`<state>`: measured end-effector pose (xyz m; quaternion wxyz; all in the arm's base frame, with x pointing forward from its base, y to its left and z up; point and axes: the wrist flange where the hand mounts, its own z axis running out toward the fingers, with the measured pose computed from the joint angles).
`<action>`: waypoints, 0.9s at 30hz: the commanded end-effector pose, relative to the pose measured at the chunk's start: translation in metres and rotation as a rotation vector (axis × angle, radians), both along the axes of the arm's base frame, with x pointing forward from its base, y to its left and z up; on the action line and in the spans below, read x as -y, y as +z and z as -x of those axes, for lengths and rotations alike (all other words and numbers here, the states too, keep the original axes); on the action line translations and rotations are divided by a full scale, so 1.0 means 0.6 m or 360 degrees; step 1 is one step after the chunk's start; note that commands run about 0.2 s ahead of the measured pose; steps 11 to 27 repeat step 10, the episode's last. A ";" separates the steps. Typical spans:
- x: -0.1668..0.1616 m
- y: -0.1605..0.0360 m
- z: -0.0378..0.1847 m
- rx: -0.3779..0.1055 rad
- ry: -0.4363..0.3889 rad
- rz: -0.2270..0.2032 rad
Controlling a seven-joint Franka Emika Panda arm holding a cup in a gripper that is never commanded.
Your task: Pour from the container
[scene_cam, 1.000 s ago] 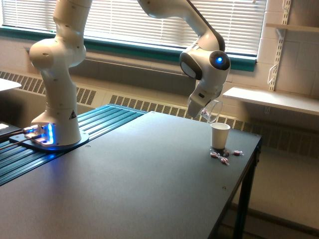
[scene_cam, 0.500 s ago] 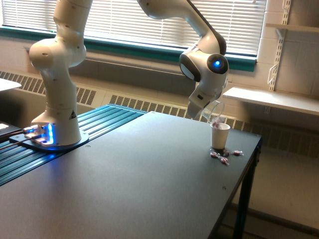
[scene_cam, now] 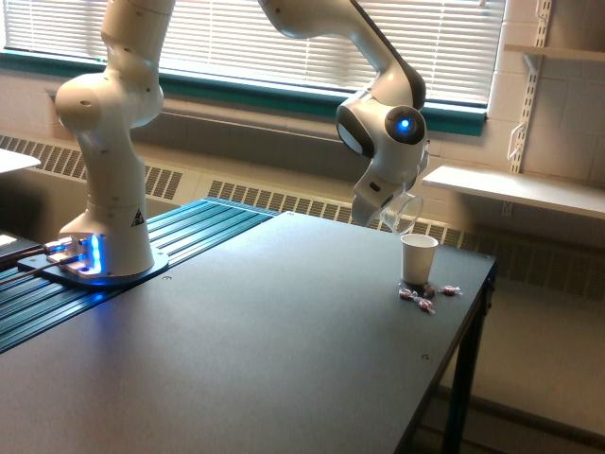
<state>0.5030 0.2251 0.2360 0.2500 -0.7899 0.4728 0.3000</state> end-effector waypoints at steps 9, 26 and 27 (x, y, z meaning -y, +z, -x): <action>-0.012 0.045 0.003 0.0123 0.0077 0.0010; -0.012 0.046 0.004 0.0123 0.0078 0.0010; -0.012 0.046 0.004 0.0123 0.0078 0.0010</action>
